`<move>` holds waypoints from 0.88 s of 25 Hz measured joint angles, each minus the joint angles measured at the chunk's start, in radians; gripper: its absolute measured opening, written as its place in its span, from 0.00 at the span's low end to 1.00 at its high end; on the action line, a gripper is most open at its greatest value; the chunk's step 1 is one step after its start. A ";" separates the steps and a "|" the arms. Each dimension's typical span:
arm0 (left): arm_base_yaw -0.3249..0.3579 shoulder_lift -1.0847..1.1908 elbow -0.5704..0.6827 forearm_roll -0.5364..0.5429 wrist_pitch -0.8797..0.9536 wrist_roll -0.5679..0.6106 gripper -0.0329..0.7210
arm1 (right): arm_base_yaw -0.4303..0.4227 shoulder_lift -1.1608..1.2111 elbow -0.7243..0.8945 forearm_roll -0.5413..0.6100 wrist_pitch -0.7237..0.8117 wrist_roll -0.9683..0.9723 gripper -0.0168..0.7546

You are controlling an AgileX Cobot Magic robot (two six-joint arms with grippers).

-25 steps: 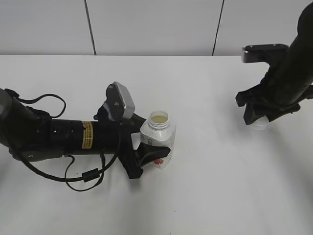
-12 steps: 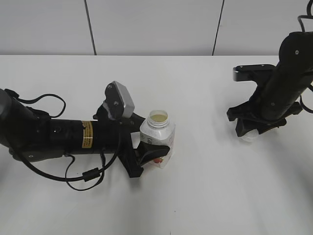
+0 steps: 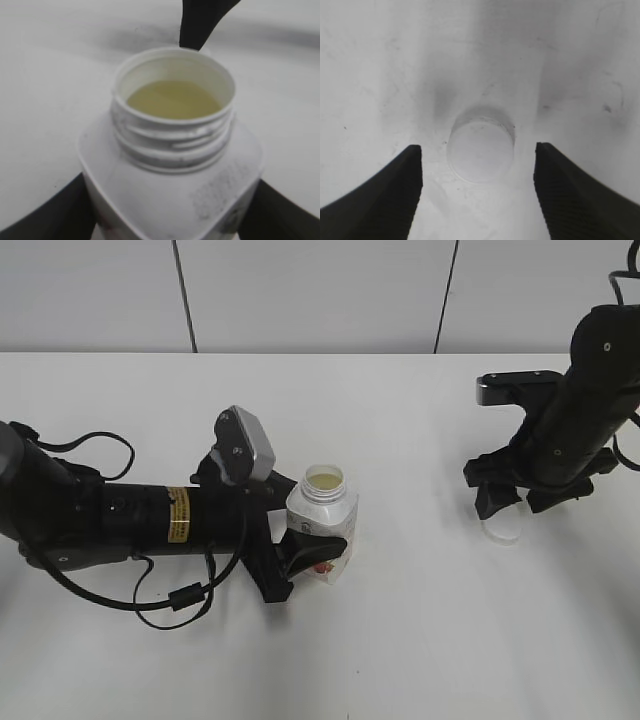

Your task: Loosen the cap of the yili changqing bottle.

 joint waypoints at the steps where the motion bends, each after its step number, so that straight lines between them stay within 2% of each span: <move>1: 0.000 0.000 0.000 0.000 0.000 0.000 0.67 | 0.000 0.000 0.000 0.000 0.000 0.000 0.73; 6: 0.004 0.000 0.000 0.021 -0.002 0.002 0.68 | 0.000 0.000 0.000 0.001 0.000 0.000 0.74; 12: 0.029 0.007 0.000 0.086 0.027 0.007 0.75 | 0.000 0.000 0.000 0.003 0.002 0.000 0.74; 22: 0.127 -0.027 0.001 0.281 0.050 -0.055 0.75 | 0.000 -0.025 -0.063 0.003 0.102 0.000 0.74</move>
